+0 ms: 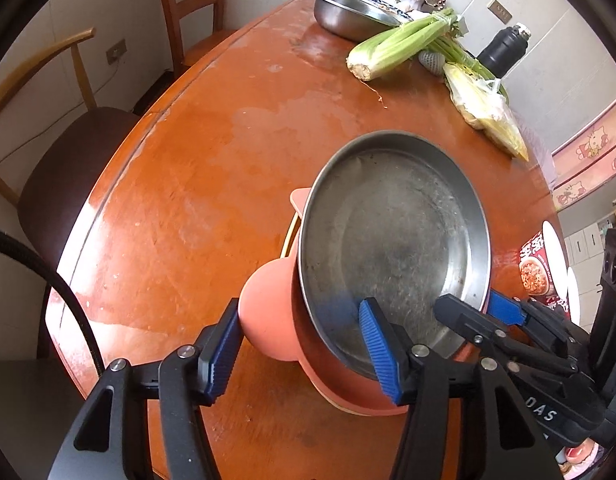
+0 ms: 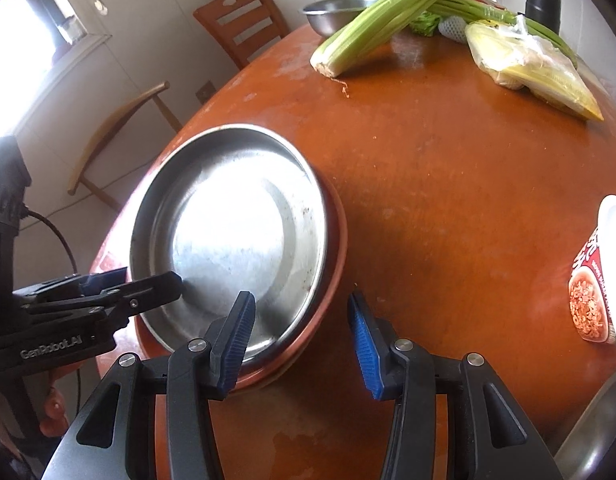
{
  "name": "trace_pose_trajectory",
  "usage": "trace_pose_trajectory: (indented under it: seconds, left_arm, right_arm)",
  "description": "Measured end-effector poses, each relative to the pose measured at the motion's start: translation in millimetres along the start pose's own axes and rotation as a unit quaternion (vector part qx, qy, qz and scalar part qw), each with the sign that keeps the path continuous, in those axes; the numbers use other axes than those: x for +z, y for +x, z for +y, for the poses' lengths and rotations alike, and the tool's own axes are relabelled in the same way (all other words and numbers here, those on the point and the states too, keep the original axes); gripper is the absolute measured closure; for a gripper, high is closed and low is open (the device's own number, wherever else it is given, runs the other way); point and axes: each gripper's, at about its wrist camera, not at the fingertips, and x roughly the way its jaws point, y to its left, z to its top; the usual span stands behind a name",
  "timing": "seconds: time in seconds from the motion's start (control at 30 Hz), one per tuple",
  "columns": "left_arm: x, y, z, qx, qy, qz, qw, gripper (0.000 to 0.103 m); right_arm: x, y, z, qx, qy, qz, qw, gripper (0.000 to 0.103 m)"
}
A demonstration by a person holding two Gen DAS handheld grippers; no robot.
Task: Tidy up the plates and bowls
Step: 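Lower the silver plate onto the orange plate with the right gripper, then open the right gripper and release the silver plate rim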
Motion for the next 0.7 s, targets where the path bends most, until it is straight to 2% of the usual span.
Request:
trace_pose_trajectory:
  seconds: [0.3, 0.7]
  left_arm:
    - [1, 7, -3, -0.007, 0.008, 0.005, 0.9999, 0.04]
    - [19, 24, -37, -0.013, 0.053, 0.015, 0.9984, 0.039]
  right_arm:
    - [0, 6, 1, -0.002, -0.005, -0.005, 1.0, 0.054]
    - [1, -3, -23, -0.049, 0.018, -0.018, 0.998, 0.054]
